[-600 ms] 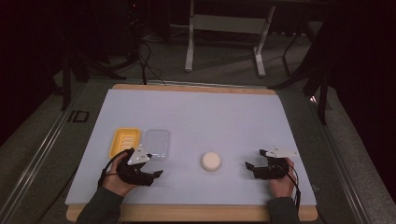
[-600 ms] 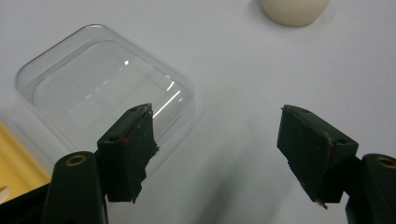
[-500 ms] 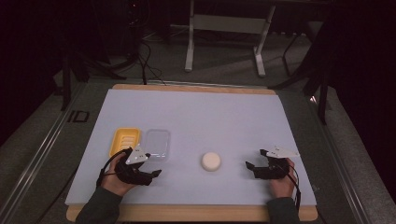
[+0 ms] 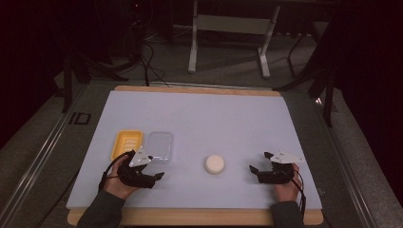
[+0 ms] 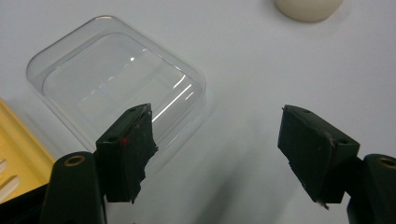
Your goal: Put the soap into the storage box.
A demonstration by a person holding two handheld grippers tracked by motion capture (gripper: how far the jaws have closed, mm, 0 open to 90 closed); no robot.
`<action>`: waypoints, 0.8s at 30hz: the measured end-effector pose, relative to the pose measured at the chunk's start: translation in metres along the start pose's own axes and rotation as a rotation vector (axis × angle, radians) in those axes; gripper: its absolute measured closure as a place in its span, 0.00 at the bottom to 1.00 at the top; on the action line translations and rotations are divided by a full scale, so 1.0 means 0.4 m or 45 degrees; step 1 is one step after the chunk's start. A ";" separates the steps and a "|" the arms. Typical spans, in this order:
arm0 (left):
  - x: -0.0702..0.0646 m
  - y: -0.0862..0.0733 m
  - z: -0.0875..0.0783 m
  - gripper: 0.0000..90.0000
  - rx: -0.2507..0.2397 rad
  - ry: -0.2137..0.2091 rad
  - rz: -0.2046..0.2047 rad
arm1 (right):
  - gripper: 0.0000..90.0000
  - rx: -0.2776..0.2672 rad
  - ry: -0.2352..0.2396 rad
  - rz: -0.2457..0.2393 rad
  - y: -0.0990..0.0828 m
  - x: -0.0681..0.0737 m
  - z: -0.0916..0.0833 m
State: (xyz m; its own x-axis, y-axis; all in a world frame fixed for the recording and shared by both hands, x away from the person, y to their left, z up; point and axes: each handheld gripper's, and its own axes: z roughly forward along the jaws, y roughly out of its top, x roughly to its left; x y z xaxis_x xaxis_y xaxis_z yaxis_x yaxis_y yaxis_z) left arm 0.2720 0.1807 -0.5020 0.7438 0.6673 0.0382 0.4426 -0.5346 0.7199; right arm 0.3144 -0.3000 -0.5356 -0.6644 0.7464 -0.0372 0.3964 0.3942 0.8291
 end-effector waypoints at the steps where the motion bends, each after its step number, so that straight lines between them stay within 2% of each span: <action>1: 0.001 0.001 0.002 0.30 0.003 -0.001 0.001 | 0.16 -0.001 -0.001 -0.001 0.000 0.000 0.000; 11: 0.000 0.007 0.010 0.30 0.038 -0.008 0.023 | 0.16 -0.025 0.000 -0.020 -0.002 0.003 -0.005; 13: -0.004 0.011 0.009 0.30 0.066 -0.012 0.055 | 0.16 -0.033 0.000 -0.019 -0.003 0.002 -0.006; 19: -0.009 0.017 0.019 0.30 0.108 -0.016 0.100 | 0.16 -0.034 0.010 -0.024 -0.003 0.003 -0.006; 24: -0.017 0.033 0.031 0.30 0.120 -0.011 0.133 | 0.16 -0.037 0.012 -0.031 -0.003 0.004 -0.007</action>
State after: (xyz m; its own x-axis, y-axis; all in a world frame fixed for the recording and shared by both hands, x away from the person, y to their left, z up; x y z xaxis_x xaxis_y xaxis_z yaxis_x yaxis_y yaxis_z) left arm 0.2791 0.1628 -0.5012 0.7924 0.6012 0.1032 0.4074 -0.6474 0.6441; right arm 0.3111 -0.3007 -0.5351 -0.6798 0.7315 -0.0526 0.3612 0.3964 0.8440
